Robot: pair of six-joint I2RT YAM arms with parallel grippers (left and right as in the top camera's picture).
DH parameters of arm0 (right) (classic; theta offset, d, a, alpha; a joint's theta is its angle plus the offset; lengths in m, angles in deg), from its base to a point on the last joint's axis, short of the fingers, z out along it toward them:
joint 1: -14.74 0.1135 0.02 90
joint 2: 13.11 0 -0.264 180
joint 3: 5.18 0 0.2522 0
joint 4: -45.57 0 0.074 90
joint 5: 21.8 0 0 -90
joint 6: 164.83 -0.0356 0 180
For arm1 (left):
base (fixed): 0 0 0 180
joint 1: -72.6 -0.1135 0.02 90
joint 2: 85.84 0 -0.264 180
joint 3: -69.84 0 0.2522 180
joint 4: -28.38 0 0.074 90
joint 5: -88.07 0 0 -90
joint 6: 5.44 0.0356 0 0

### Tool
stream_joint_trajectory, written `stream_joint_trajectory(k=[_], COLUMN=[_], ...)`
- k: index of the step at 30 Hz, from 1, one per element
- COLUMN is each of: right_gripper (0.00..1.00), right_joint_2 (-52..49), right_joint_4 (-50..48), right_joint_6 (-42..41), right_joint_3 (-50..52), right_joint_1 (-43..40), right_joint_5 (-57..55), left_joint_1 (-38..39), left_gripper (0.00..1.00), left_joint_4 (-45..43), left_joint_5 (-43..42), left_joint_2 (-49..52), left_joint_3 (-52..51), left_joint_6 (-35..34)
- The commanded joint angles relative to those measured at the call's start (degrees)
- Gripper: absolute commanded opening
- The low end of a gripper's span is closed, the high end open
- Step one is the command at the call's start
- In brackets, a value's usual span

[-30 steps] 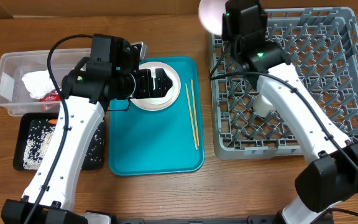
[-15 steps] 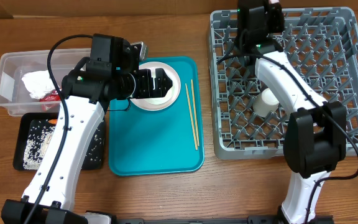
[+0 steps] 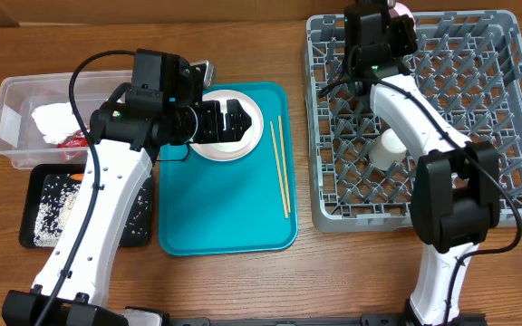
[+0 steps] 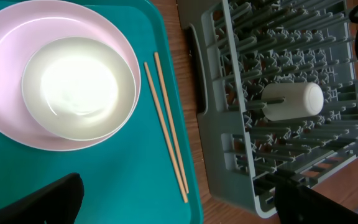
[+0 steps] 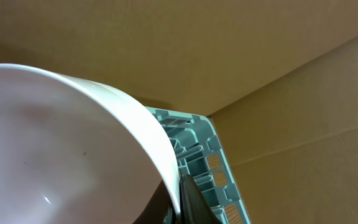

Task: Sort waste into correct bins and load items into the dishwasher
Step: 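Carry the pink bowl to the rack's back-left corner with the right gripper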

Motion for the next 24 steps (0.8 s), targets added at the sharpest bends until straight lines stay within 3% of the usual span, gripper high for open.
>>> stream_joint_trajectory(k=[1,19,24], right_gripper=[0.04,0.04,0.04], right_joint_2=[-1.8,-4.2,-4.2], right_joint_4=[-1.0,-1.1,-1.4], right_joint_6=[-0.1,0.0,3.9], right_joint_3=[-0.3,-0.3,-0.4], right_joint_1=[0.2,1.1,2.1], right_joint_5=[-1.0,-1.4,-2.3], left_joint_1=[0.0,0.0,0.0], left_gripper=[1.00,1.00,1.00], left_joint_4=[0.0,0.0,0.0], left_joint_5=[-1.0,-1.0,-1.0], left_joint_2=[0.0,0.0,0.0], left_joint_3=[1.2,1.2,1.2], left_joint_6=[0.9,0.9,0.9])
